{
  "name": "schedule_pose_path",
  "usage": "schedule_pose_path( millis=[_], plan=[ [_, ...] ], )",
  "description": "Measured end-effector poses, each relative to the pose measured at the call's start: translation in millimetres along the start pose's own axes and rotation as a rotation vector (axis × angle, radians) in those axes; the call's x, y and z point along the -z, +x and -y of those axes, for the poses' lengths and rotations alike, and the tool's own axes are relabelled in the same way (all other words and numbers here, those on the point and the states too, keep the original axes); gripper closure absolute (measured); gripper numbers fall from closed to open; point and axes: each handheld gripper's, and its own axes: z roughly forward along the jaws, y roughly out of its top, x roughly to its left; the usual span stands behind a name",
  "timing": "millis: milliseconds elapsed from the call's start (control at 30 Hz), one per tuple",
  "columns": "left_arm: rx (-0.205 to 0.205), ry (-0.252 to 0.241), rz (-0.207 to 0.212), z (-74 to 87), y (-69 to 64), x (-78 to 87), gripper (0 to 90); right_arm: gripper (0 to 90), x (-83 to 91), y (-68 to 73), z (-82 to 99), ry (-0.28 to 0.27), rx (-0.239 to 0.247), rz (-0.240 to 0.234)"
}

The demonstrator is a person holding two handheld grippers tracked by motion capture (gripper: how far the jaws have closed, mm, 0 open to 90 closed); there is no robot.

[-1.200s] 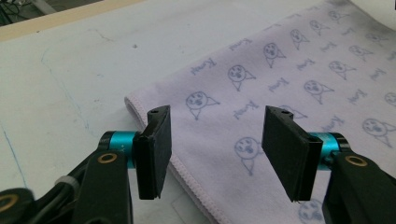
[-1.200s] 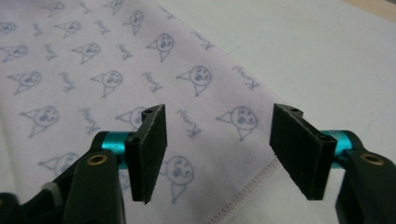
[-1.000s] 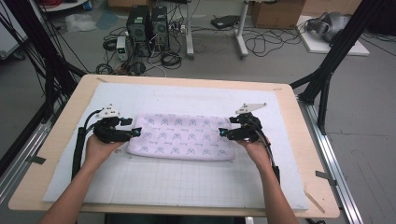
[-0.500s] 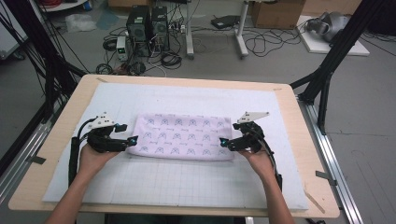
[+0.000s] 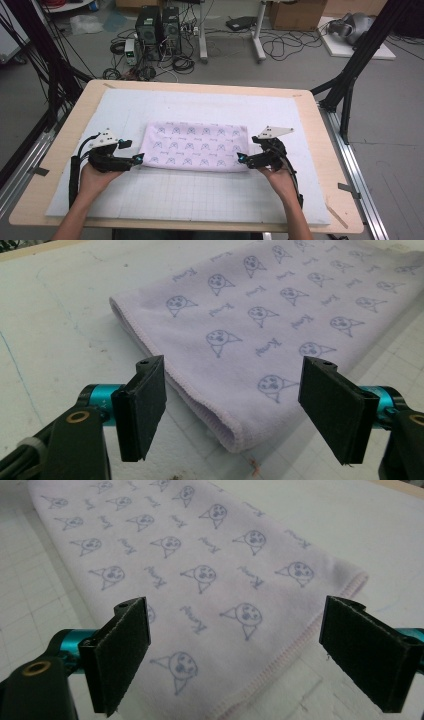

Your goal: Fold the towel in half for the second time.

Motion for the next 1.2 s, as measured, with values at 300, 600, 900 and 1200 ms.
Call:
schedule_pose_path(
  millis=[300,600,900,1200],
  plan=[
    [-0.017,0.008,-0.013,7.2,-7.3,10.2,27.6,11.7,11.9,4.7,13.4,-0.024,-0.008,0.025],
    [-0.027,0.012,-0.017,14.5,-10.3,20.7,26.7,11.6,24.4,9.5,27.5,-0.027,-0.005,0.042],
    [-0.033,0.013,-0.023,18.7,-13.6,26.6,26.6,11.5,37.5,13.4,39.3,-0.048,-0.026,0.046],
    [-0.027,0.009,-0.024,21.5,-14.1,31.1,26.7,11.5,47.1,18.0,47.4,-0.061,-0.026,0.057]
  ],
)
